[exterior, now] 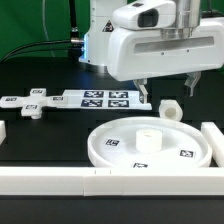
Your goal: Assemble round table
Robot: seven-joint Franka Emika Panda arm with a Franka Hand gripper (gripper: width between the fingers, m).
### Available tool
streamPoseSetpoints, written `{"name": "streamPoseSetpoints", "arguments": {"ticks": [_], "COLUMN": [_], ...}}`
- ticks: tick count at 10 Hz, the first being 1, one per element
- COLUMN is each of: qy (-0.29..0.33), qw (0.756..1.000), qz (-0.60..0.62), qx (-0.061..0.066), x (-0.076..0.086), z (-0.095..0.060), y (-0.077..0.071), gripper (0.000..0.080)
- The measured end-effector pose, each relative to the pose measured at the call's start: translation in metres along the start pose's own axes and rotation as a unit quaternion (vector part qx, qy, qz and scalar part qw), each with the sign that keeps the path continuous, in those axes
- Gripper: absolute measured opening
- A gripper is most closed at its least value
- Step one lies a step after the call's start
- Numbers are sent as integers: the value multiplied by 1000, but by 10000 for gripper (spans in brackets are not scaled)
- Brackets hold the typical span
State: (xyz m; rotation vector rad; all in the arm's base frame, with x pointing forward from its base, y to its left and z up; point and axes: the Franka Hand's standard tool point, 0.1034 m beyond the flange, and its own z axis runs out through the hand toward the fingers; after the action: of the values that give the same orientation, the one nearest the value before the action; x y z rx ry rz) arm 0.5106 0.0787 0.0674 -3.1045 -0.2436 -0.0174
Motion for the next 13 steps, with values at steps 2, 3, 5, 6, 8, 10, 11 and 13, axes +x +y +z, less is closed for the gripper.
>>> {"name": "streamPoseSetpoints", "arguments": {"ticks": [2,3,5,6,8,10,11,13], "qy": [-9,-8,-10,-16,-14,-74,-111,-174], "qw": [996,990,987,988,987,984,980,971], "qz": [90,139,157,154,158,155,162,158], "qx": [10,17,20,20,25,36,43,49], "x": [-11,-12,-12,-13,-17,-27,-27,-30], "z": [11,14,13,13,20,24,24,25], "y": [-11,-15,-16,-16,-15,-16,-17,-16], "gripper": [649,649,649,649,649,649,649,649]}}
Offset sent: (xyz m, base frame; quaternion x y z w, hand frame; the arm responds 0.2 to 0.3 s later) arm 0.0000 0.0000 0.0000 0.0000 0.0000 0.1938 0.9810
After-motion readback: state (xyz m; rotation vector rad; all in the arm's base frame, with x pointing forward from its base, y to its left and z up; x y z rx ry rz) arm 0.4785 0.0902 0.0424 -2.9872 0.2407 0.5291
